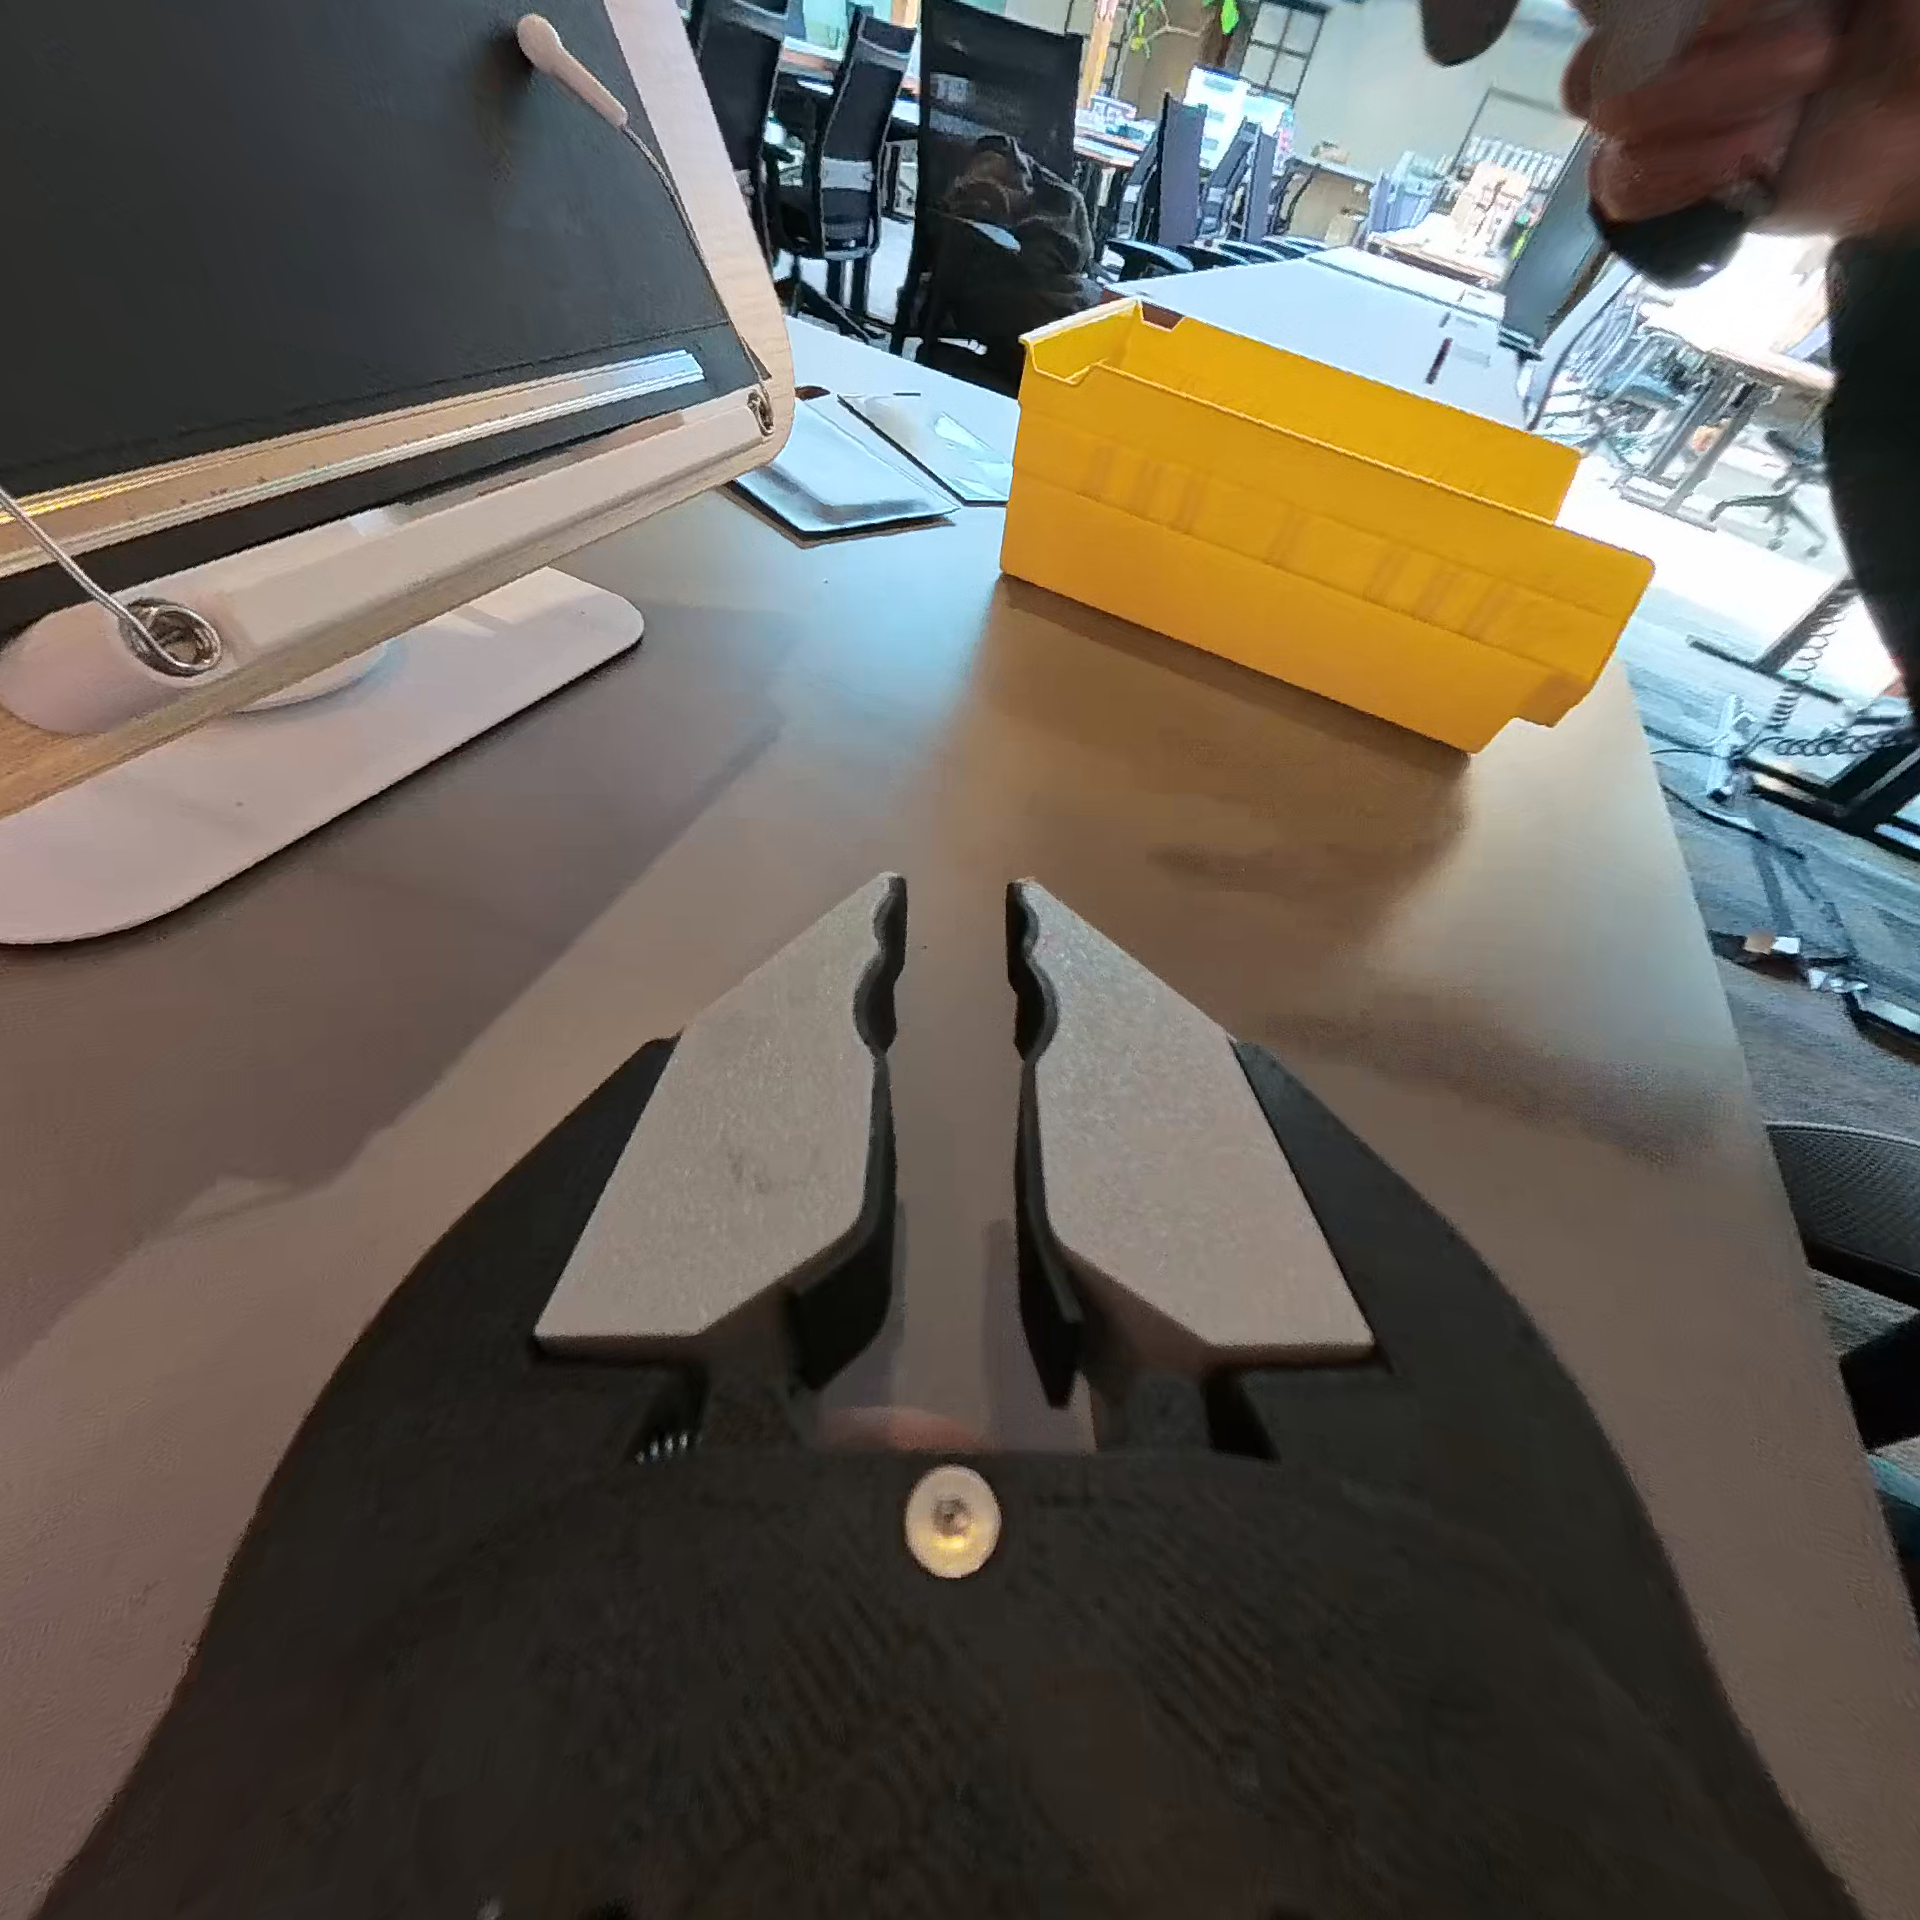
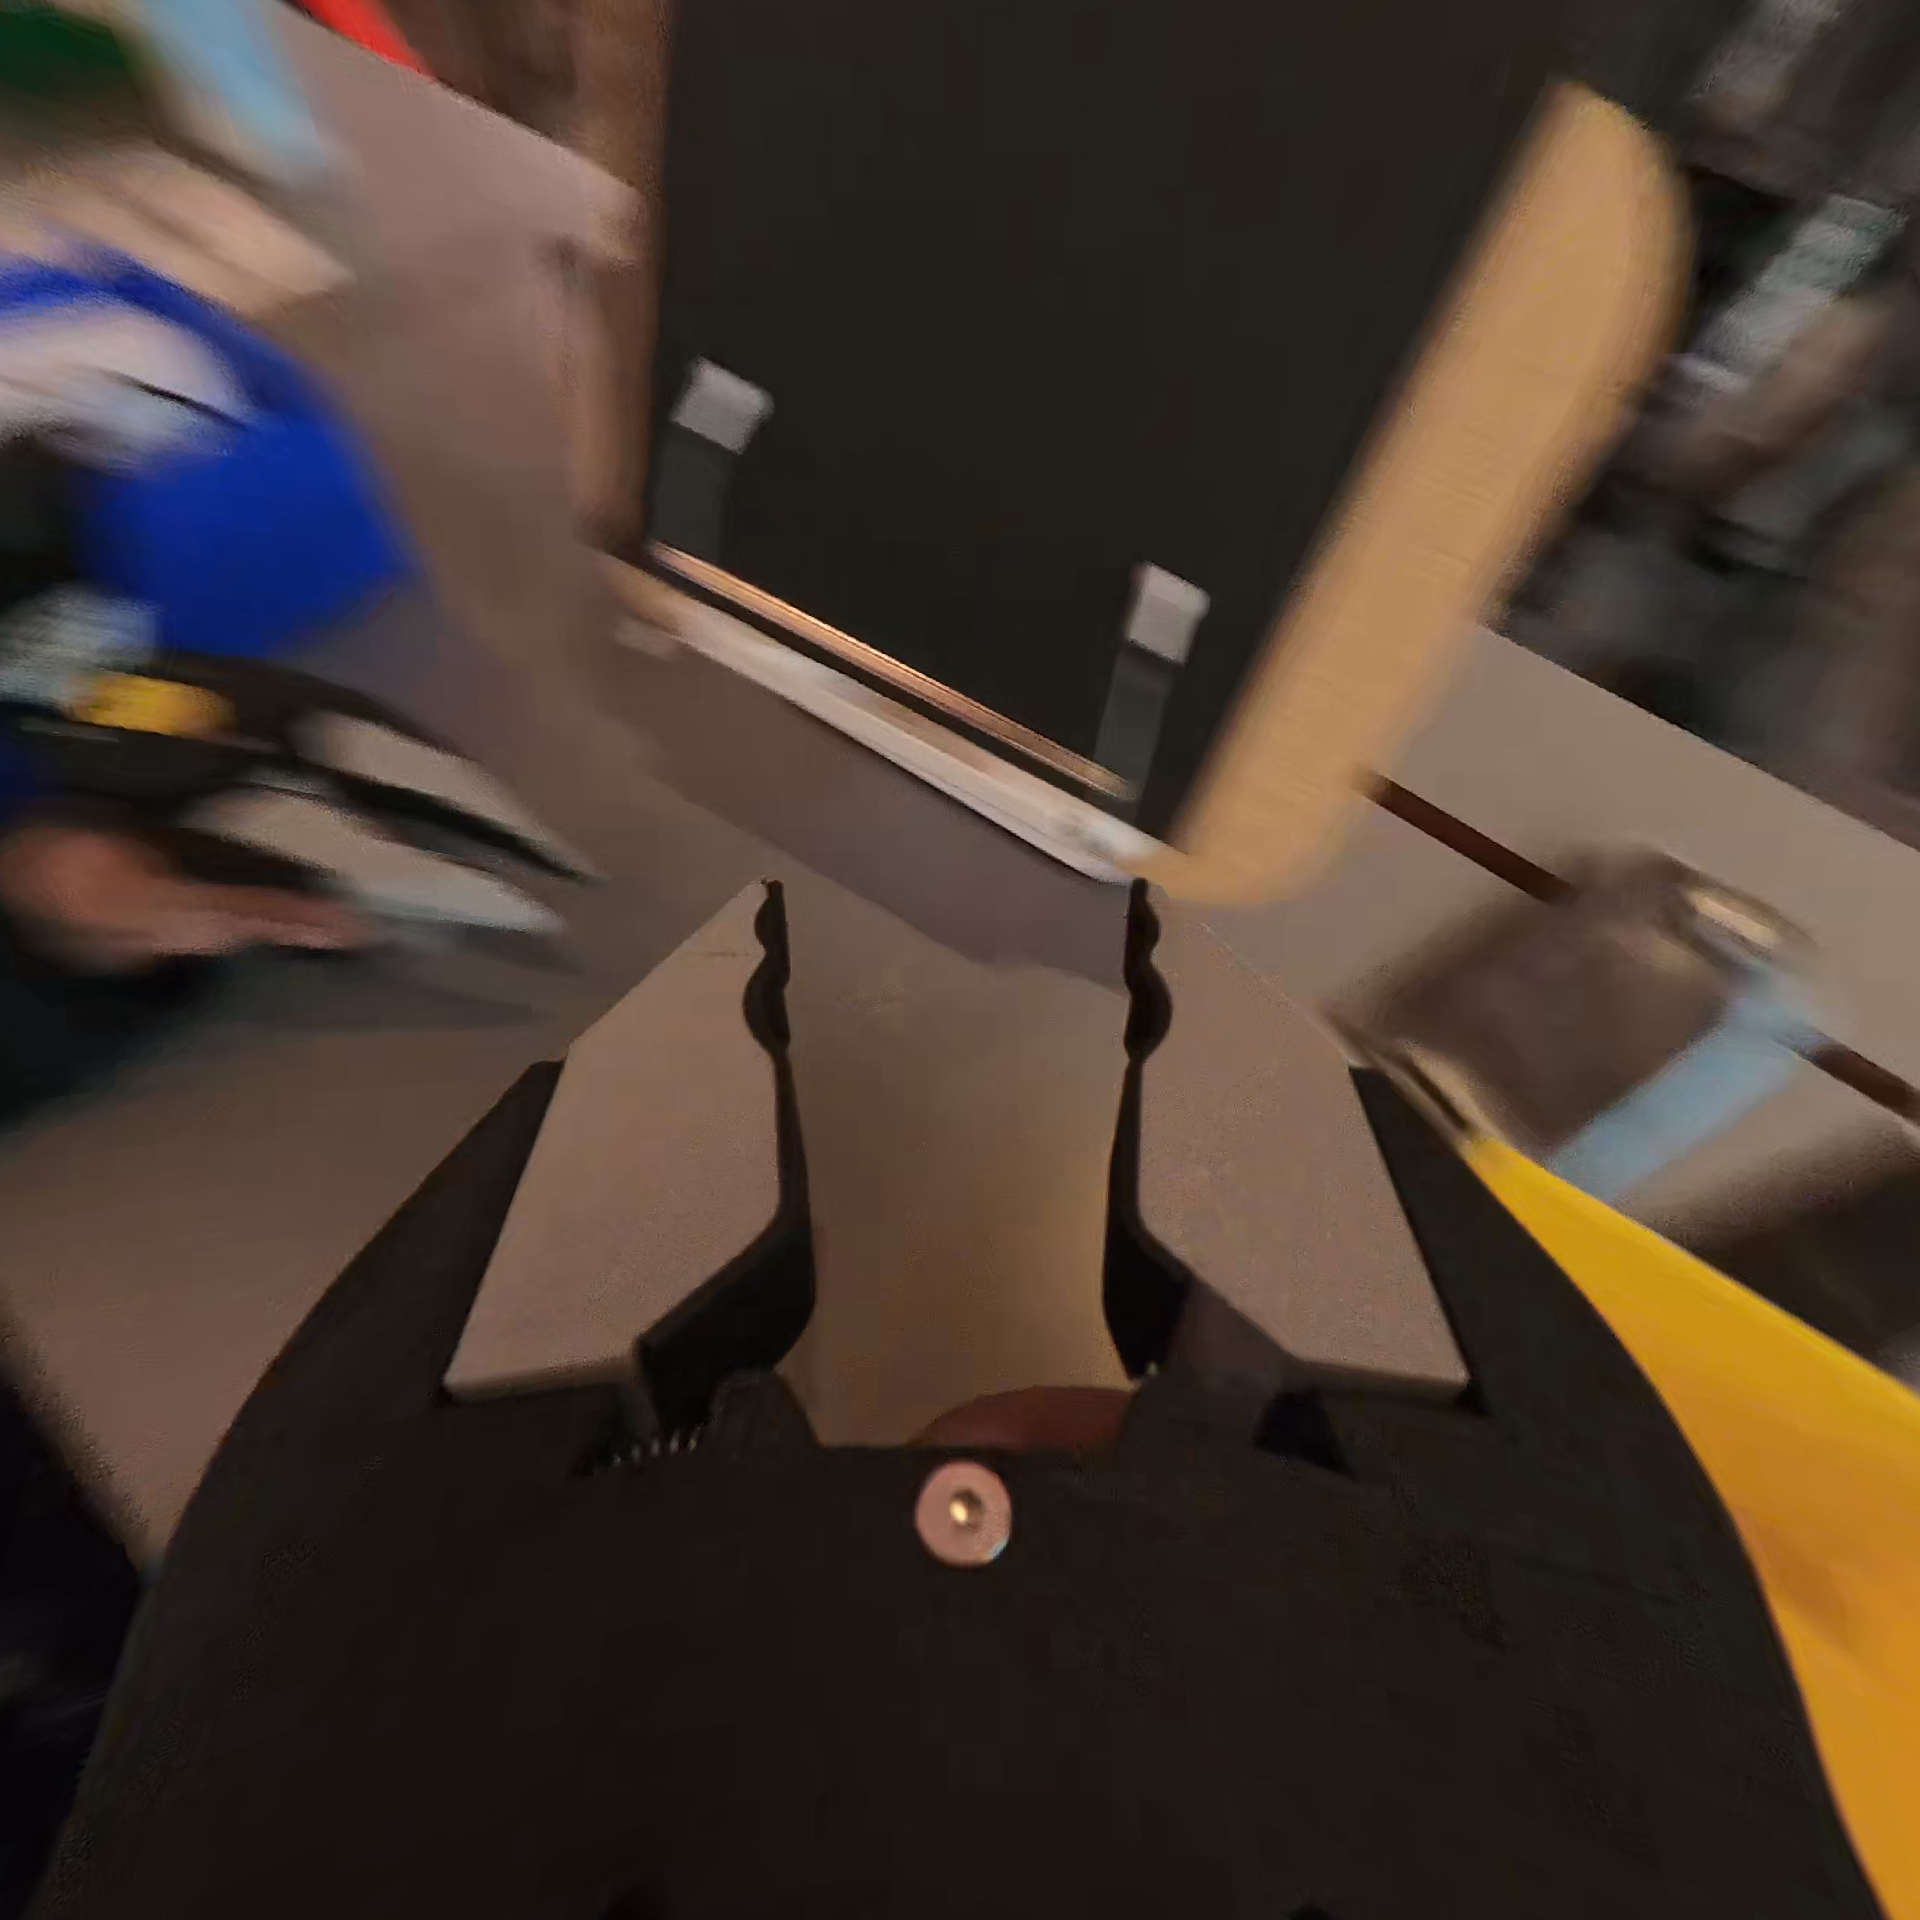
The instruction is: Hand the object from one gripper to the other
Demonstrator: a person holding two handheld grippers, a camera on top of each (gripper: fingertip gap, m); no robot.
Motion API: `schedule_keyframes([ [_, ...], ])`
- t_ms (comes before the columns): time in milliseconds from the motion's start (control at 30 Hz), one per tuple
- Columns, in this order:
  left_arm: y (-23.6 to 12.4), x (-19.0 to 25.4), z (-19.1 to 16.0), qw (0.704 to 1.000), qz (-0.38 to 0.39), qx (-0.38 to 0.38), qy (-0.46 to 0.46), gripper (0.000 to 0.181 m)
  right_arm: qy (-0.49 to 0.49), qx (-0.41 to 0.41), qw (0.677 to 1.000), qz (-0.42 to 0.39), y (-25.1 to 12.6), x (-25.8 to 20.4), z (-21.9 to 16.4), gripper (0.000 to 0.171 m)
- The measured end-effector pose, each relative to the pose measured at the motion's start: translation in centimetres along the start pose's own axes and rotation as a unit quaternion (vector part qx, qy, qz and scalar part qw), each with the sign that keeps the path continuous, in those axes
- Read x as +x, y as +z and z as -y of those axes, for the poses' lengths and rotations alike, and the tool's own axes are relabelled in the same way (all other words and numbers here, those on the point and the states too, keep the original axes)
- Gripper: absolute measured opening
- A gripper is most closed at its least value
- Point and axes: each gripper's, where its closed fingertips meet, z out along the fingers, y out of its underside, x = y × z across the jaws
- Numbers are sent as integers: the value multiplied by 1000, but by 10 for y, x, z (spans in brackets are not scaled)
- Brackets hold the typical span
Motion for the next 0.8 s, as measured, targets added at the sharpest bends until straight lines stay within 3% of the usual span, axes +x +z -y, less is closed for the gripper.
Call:
schedule_keyframes([
  [100, -1, -2, 0, 1000, 6, 2, 7, 16, -7, 137, 971, 196, 13, -99, 30, 64],
  [167, -2, -3, 1, 1000, 8, 5, 4, 16, -2, 193, 947, 259, 25, -135, 30, 65],
  [367, -3, -9, 1, 1000, 22, 5, 3, 14, -8, 168, 964, 205, 119, -137, -23, 62],
  [467, -2, -10, -1, 1000, 27, -4, 8, 14, -26, 126, 976, 174, 141, -128, -46, 44],
  [567, 2, -8, -6, 999, 29, -21, 17, 13, -51, 85, 986, 135, 150, -119, -62, 55],
  [800, -2, -15, -1, 999, 37, -4, -7, 13, 19, 130, 976, 174, 130, -122, -46, 49],
])
